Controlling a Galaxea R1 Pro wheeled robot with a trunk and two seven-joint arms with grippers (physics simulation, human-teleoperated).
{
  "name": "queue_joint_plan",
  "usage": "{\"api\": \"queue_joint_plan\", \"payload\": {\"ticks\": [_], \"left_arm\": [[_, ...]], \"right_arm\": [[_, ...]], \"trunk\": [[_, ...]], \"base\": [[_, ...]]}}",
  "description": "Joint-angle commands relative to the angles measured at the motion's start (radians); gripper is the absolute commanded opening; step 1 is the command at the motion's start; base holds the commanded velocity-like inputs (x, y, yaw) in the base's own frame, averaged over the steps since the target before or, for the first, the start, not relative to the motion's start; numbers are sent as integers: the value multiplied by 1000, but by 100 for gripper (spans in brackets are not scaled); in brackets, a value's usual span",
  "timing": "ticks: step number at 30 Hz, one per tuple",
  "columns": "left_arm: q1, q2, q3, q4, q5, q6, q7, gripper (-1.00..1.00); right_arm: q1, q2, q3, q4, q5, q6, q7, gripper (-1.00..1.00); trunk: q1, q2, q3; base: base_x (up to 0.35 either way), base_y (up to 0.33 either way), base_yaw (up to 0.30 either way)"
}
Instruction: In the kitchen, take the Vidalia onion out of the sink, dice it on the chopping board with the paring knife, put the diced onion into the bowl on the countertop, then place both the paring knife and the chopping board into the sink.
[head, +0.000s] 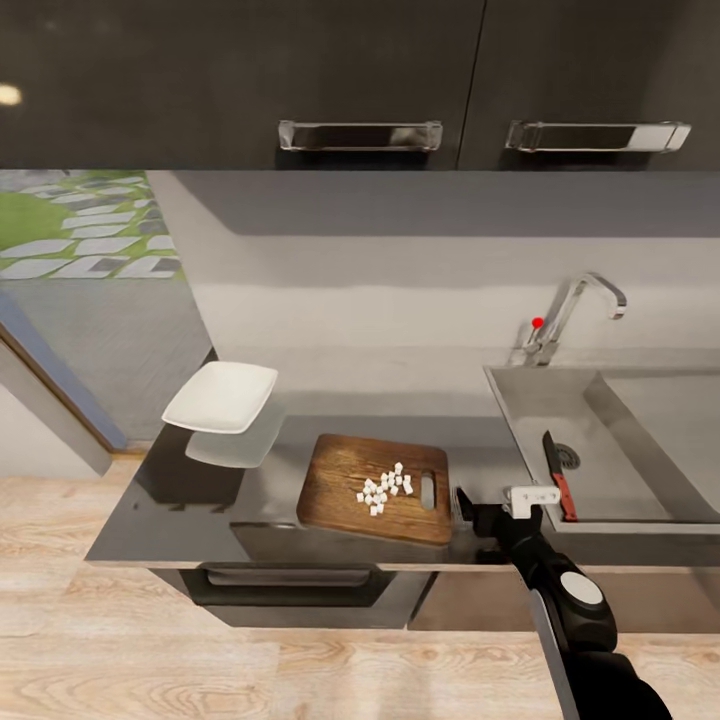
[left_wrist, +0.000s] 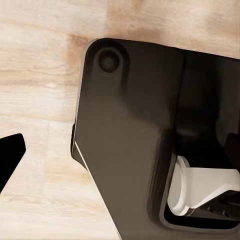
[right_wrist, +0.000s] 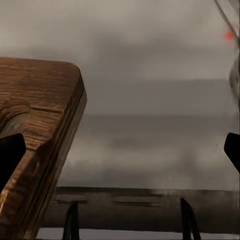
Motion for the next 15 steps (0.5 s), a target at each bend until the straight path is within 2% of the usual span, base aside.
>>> {"api": "queue_joint_plan", "payload": {"ticks": [1,10,15], "left_arm": [[1,-1,5,-2,10,1,-10,100],[0,-1,5,-1,10,1,-10,100],[1,-1,5,-1,10,1,-10,100]], "right_arm": [[-1,1,-7,-1,8,5,9,100],[0,2,-13,0,7,6,9,100],[0,3,-12,0,7,6,9,100]], "trunk": [[1,-2,-2],[1,-2,-3],[1,-2,-3]], "base": [[27,0,0],[5,5,0],[53,158,0]]}}
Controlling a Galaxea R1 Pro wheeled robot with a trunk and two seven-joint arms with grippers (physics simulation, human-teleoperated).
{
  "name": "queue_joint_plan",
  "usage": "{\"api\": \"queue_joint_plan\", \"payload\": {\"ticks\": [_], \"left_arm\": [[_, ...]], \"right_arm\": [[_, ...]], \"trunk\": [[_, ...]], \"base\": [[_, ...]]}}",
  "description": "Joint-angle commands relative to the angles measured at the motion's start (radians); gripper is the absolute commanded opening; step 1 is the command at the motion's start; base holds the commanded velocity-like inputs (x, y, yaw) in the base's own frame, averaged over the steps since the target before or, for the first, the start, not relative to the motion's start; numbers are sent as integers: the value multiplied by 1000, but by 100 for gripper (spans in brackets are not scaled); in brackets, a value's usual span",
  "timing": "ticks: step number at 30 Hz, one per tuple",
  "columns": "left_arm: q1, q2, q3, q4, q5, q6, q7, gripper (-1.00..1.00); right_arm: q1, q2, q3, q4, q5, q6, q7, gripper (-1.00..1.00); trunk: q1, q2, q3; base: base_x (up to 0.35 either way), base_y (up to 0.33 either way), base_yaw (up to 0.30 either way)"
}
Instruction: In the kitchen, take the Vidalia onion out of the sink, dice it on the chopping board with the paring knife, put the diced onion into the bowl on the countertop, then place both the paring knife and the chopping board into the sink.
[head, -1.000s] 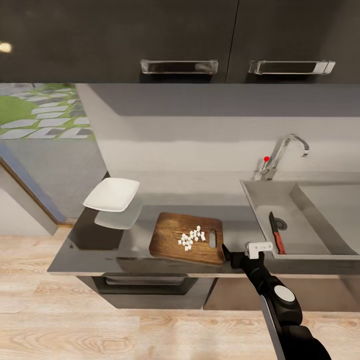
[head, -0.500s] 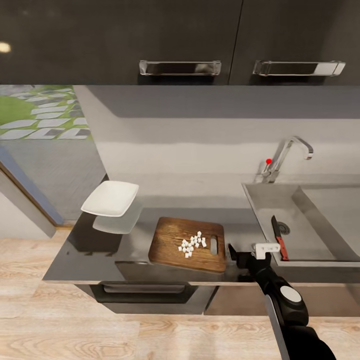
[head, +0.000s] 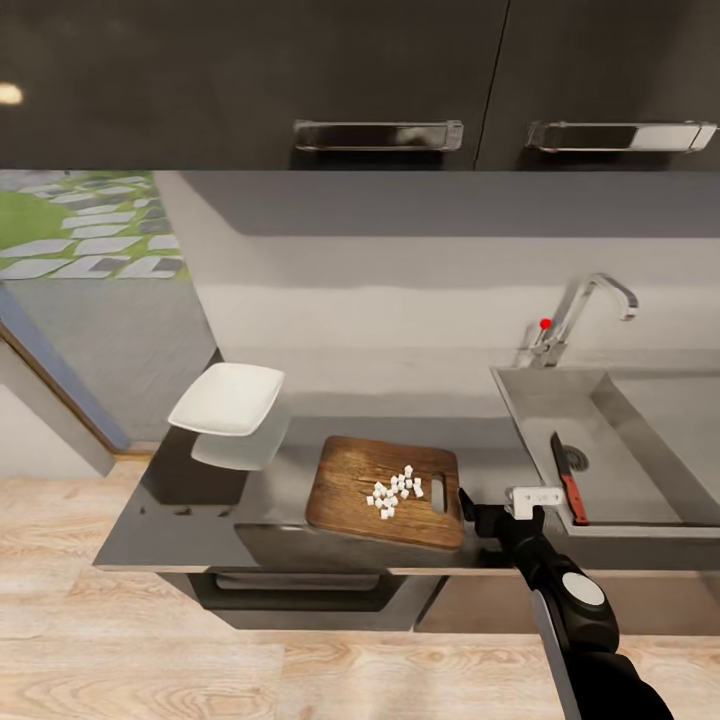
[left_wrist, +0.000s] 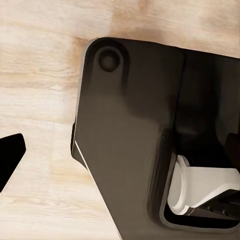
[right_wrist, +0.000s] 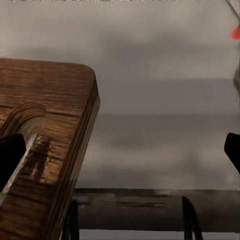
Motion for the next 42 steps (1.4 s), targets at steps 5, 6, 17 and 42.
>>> {"api": "queue_joint_plan", "payload": {"ticks": [5,6,17,42], "left_arm": [[0,-1,5,-2,10,1,-10,100],[0,-1,5,-2,10,1,-10,100],[0,-1,5,-1,10,1,-10,100],[0,-1,5,-1,10,1,-11,100]], "right_arm": [[-1,1,-2,-2,8,5,9,100],[-1,2,-1,-1,8,5,9,100],[-1,1,0,1,8,7,9,100],[-1,1,4,1,8,6,9,100]], "trunk": [[1,-2,-2],[1,-2,-2],[1,-2,-9],[1,-2,-20]], "base": [[32,39,0],[7,9,0],[1,1,0],[0,28,0]]}}
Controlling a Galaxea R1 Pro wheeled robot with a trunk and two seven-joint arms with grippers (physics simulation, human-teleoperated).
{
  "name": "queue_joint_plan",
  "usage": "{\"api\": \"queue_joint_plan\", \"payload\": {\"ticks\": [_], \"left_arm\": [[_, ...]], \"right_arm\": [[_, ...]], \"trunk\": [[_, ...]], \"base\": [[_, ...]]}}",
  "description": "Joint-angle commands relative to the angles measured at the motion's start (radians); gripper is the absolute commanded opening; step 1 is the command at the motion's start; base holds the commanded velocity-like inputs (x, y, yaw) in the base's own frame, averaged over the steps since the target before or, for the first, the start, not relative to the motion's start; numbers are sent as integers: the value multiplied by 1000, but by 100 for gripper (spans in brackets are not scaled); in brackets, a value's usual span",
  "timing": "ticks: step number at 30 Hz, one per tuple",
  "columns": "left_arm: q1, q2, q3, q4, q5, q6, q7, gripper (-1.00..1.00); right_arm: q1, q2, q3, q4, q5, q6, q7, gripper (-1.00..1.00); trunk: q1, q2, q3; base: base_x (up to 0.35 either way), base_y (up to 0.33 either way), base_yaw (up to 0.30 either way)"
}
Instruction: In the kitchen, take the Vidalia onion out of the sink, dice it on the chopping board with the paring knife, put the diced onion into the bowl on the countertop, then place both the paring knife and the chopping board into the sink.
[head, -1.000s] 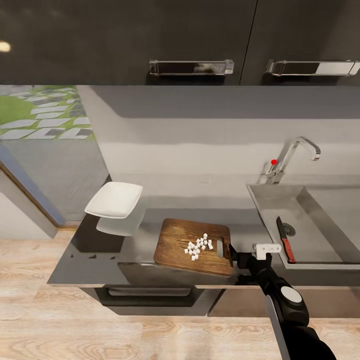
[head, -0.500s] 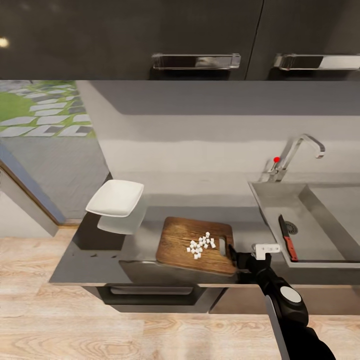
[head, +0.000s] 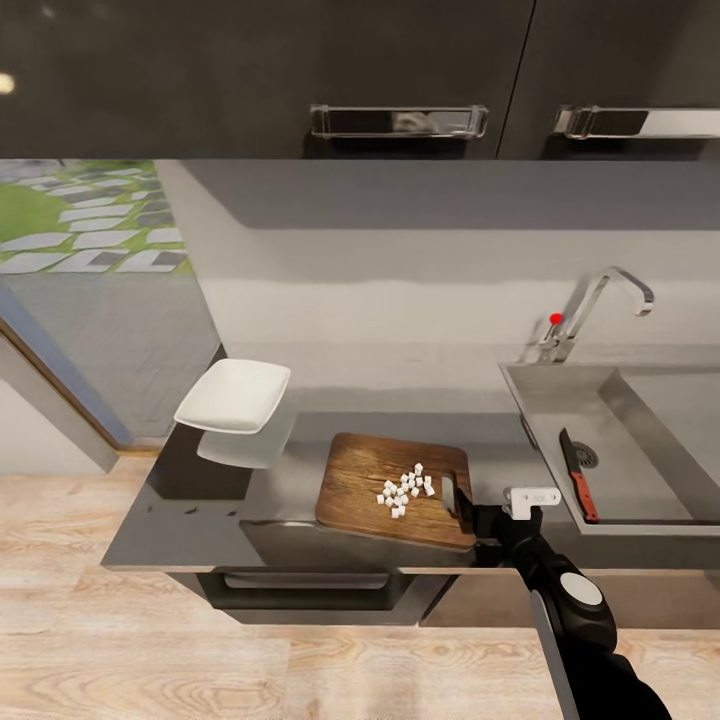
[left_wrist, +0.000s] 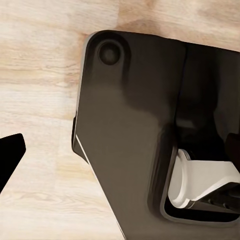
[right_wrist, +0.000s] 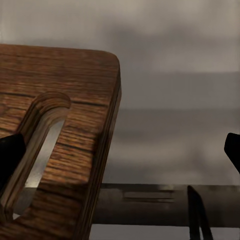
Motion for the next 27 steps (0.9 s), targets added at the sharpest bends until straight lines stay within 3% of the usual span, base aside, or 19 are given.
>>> {"api": "queue_joint_plan", "payload": {"ticks": [1,27], "left_arm": [[1,-1,5,-1,10,1,-10,100],[0,-1,5,-1,10,1,-11,100]], "right_arm": [[-1,1,-3,-2,8,6,10,100],[-1,0,-2,-2,8,8,10,100]], "trunk": [[1,-2,-3],[1,-2,-44]], "base": [[0,0,0],[0,0,0]]}}
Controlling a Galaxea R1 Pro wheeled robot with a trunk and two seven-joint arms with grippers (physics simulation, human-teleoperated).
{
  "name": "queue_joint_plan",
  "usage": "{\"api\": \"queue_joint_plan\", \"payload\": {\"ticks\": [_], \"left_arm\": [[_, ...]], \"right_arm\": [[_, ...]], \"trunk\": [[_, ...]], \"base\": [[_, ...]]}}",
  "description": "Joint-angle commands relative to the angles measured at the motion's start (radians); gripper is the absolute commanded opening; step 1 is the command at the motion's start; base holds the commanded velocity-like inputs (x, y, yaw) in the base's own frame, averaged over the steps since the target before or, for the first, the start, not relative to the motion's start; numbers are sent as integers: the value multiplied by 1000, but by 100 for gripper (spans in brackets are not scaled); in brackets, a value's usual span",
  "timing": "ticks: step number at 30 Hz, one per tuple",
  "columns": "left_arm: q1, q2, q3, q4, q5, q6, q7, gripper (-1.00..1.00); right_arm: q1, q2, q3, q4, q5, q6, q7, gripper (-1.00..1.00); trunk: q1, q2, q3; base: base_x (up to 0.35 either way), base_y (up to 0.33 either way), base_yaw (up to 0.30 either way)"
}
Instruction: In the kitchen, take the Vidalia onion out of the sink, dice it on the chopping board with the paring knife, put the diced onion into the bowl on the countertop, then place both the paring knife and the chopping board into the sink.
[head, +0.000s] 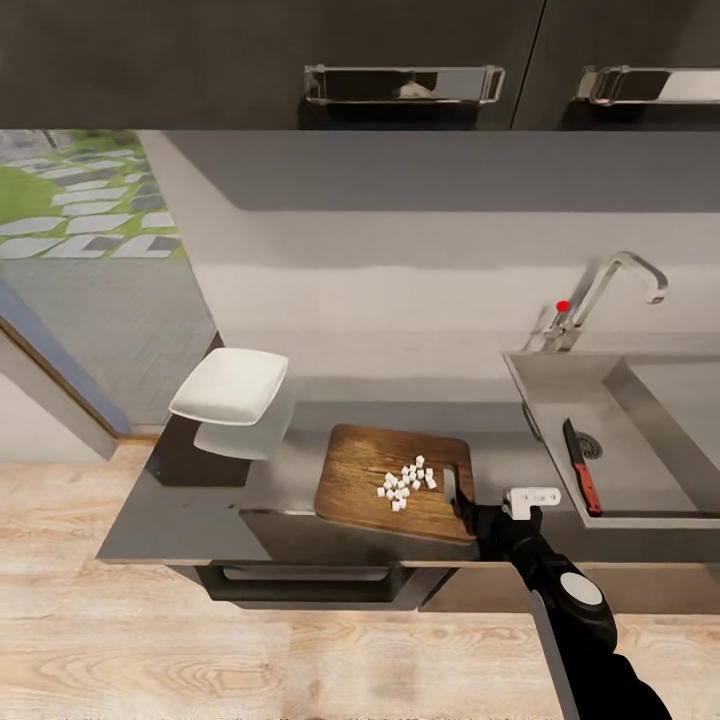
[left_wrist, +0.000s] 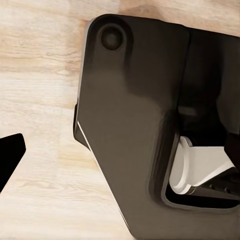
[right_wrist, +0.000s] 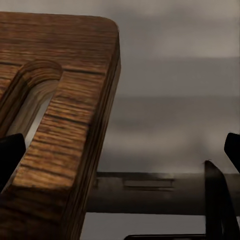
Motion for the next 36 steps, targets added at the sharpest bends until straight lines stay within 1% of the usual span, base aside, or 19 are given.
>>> {"api": "queue_joint_plan", "payload": {"ticks": [1,7,27,36], "left_arm": [[1,-1,5,-2,10,1,-10,100],[1,-1,5,-2,10,1,-10,100],[1,-1,5,-2,10,1,-10,100],[0,-2,5,-2,10,1,-12,100]], "right_arm": [[-1,1,-2,-2,9,5,9,100],[-1,1,-2,-2,9,6,8,100],[-1,2,1,-2,9,7,8,100],[-1,3,0,-2,7,9,8,100]], "trunk": [[1,-2,-3],[1,-2,-11],[1,-2,-12],[1,-2,-12]], "base": [[0,0,0],[0,0,0],[1,0,0],[148,68,0]]}}
